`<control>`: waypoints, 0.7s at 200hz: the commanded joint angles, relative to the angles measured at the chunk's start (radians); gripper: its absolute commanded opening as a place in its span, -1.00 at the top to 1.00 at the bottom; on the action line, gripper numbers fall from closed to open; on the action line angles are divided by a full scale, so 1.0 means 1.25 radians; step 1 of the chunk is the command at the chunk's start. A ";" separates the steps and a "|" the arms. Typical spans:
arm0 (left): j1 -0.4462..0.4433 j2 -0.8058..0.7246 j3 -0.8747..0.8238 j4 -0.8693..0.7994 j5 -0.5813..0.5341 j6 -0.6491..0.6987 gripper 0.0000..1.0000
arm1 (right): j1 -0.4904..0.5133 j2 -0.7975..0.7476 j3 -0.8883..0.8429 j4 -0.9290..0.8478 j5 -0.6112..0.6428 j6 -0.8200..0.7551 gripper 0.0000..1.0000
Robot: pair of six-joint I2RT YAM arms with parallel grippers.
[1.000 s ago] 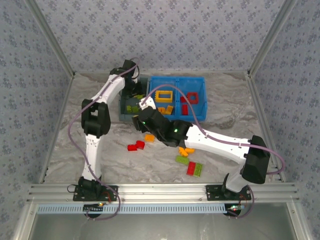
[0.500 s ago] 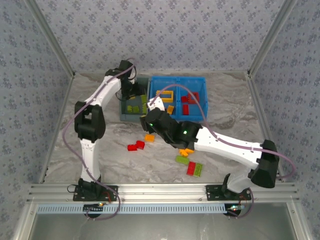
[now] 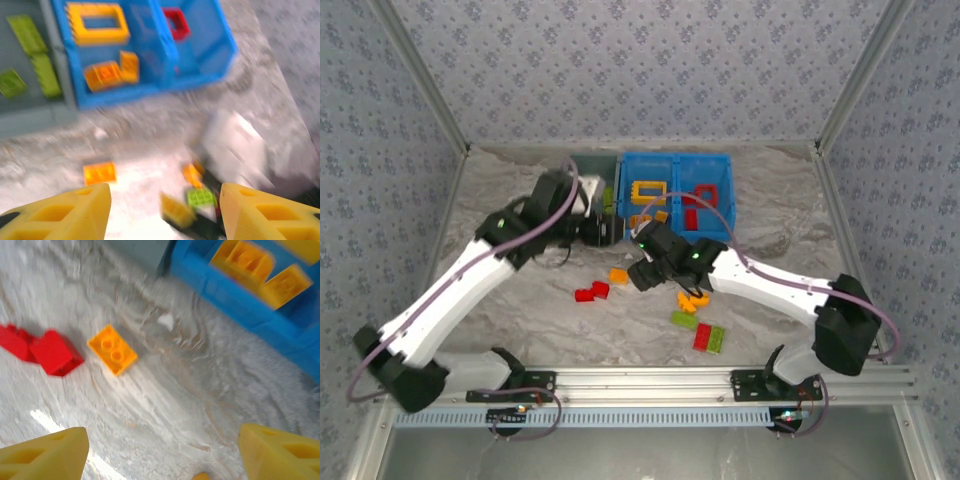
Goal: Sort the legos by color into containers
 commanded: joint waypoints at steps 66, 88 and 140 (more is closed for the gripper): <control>-0.207 -0.438 -0.306 -0.028 -0.081 -0.211 -0.20 | -0.003 0.346 0.238 -0.111 -0.068 -0.226 -0.73; -0.207 -0.483 -0.308 -0.056 -0.101 -0.218 -0.21 | -0.003 0.397 0.270 -0.120 -0.062 -0.233 -0.68; -0.207 -0.490 -0.307 -0.067 -0.113 -0.219 -0.21 | -0.004 0.455 0.318 -0.108 -0.072 -0.246 -0.50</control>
